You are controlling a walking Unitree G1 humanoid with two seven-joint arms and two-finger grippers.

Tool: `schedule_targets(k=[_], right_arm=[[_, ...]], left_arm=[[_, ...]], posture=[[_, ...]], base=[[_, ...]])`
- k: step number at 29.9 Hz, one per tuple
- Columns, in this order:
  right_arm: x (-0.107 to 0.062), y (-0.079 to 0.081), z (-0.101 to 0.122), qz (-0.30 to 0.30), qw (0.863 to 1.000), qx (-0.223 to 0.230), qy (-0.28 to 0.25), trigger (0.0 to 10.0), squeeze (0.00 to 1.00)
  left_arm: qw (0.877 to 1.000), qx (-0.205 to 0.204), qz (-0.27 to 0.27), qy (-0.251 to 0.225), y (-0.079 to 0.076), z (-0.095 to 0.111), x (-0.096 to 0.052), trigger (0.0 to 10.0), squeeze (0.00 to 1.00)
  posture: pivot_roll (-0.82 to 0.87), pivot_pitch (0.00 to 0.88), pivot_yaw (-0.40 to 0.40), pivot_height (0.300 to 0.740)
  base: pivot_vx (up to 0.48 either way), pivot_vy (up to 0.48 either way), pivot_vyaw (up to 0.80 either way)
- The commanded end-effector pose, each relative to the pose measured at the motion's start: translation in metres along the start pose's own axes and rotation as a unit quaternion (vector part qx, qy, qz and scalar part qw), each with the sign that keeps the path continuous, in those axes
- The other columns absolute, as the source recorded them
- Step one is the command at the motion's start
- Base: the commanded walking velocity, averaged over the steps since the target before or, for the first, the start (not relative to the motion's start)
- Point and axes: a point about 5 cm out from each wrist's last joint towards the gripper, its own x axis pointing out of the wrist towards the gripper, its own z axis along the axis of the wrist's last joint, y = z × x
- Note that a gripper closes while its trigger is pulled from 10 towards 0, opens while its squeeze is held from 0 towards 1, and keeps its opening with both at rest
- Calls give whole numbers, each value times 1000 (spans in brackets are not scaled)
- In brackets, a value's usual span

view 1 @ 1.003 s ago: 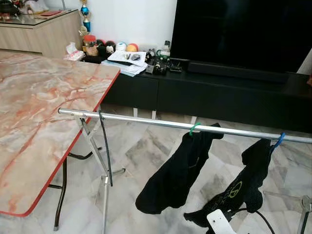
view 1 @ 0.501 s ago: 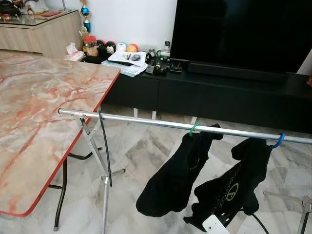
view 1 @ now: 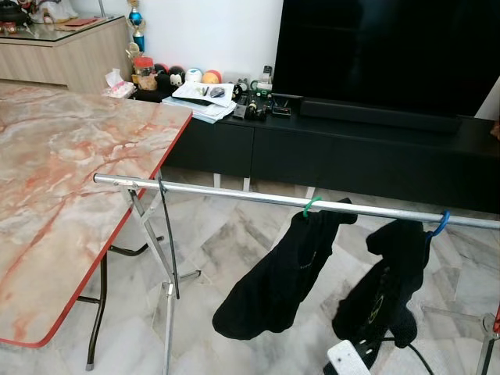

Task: Hang hanger

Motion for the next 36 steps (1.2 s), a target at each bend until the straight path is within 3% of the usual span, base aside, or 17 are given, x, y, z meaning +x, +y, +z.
schedule_targets(k=[1,3,4,5,11,14,15,16,20,23,28,36], right_arm=[[1,-10,5,-22,999,31,-13,10000,1000],[1,-14,10,-34,998,50,-24,10000,992],[2,-17,15,-42,997,63,-35,10000,451],[2,-21,23,-51,994,86,-54,10000,0],[-2,-37,55,-77,971,173,-143,10000,0],[-9,-49,71,-115,945,221,-211,10000,0],[-15,-56,75,-140,925,256,-244,10000,0],[-16,-57,76,-147,920,264,-250,10000,0],[-27,-67,77,-174,879,344,-281,10000,0],[-31,-68,77,-171,863,379,-289,10000,0],[-49,-63,87,-150,843,381,-348,10000,0],[-70,-53,75,-134,855,332,-375,10000,0]], left_arm=[[1000,6,-2,12,1,-3,0,10000,0],[1000,5,-2,11,1,-3,0,10000,0],[1000,6,-2,12,1,-3,-1,10000,0],[1000,6,-2,12,1,-3,-1,10000,0],[1000,6,-2,12,1,-4,-1,10000,0],[1000,7,0,12,2,-4,-1,10000,0],[1000,7,1,11,2,-4,-1,10000,0],[1000,8,2,11,2,-4,-1,10000,0],[1000,8,9,7,3,-3,-1,10000,0],[1000,8,12,7,4,-3,-1,10000,0],[1000,11,16,6,5,-4,-1,10000,0],[1000,14,19,6,7,-7,-2,10000,0]], posture=[[182,0,-59,740],[182,0,-59,740],[176,0,-62,740],[173,0,-62,740],[170,0,-63,740],[164,0,-65,740],[161,0,-66,740],[161,0,-66,740],[161,0,-66,740],[161,0,-64,740],[158,0,-60,740],[142,0,-52,740]], base=[[0,0,0],[0,0,0],[0,0,0],[0,0,0],[0,0,0],[0,0,0],[0,0,0],[0,0,0],[0,0,0],[0,0,0],[0,0,0],[0,0,0]])
